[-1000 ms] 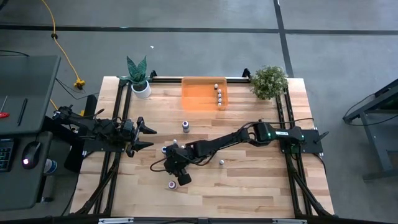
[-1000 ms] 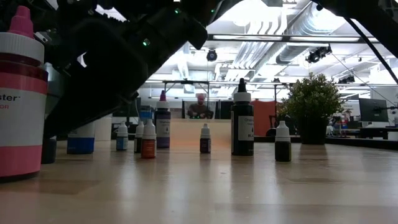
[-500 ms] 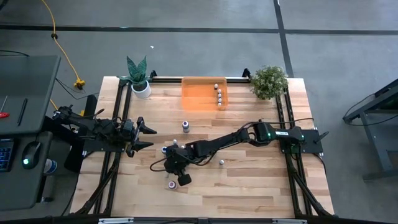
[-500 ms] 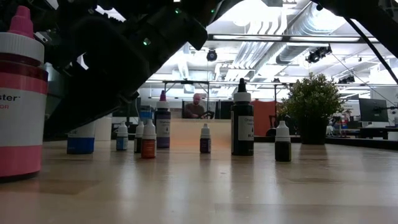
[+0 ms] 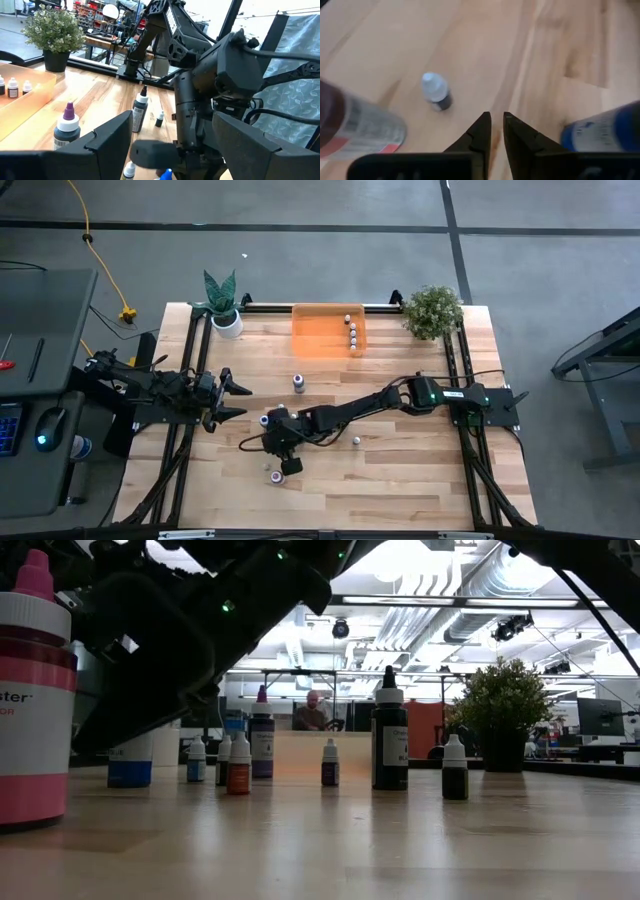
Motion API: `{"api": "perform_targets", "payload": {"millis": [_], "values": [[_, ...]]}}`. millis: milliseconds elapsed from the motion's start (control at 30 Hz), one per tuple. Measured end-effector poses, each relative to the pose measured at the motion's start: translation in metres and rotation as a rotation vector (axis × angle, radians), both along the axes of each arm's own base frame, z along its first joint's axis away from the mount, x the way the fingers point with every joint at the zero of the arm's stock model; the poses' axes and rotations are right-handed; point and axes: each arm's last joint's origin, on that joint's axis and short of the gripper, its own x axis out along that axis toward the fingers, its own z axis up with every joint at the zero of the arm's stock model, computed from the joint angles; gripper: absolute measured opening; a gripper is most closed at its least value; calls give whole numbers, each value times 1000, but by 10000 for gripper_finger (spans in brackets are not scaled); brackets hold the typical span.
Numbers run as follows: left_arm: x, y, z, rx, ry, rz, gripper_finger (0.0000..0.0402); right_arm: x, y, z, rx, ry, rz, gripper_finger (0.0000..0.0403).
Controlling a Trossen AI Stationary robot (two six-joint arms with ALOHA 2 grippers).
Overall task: Pick & Place food coloring
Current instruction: Put the small pink food coloring bottle into the orange bin
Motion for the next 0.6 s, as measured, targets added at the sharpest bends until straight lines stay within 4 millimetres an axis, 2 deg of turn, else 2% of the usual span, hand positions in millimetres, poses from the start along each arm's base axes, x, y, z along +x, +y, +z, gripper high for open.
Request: {"api": "perform_targets", "payload": {"millis": [200, 367, 600], "values": [[0, 0, 0, 0, 0, 0, 271, 0, -3, 10, -46, 32, -94, 63], [0, 0, 0, 0, 0, 0, 271, -5, -4, 25, -5, 145, -196, 67], [0, 0, 0, 0, 0, 0, 271, -16, -14, 51, 112, 317, -493, 67]]}}
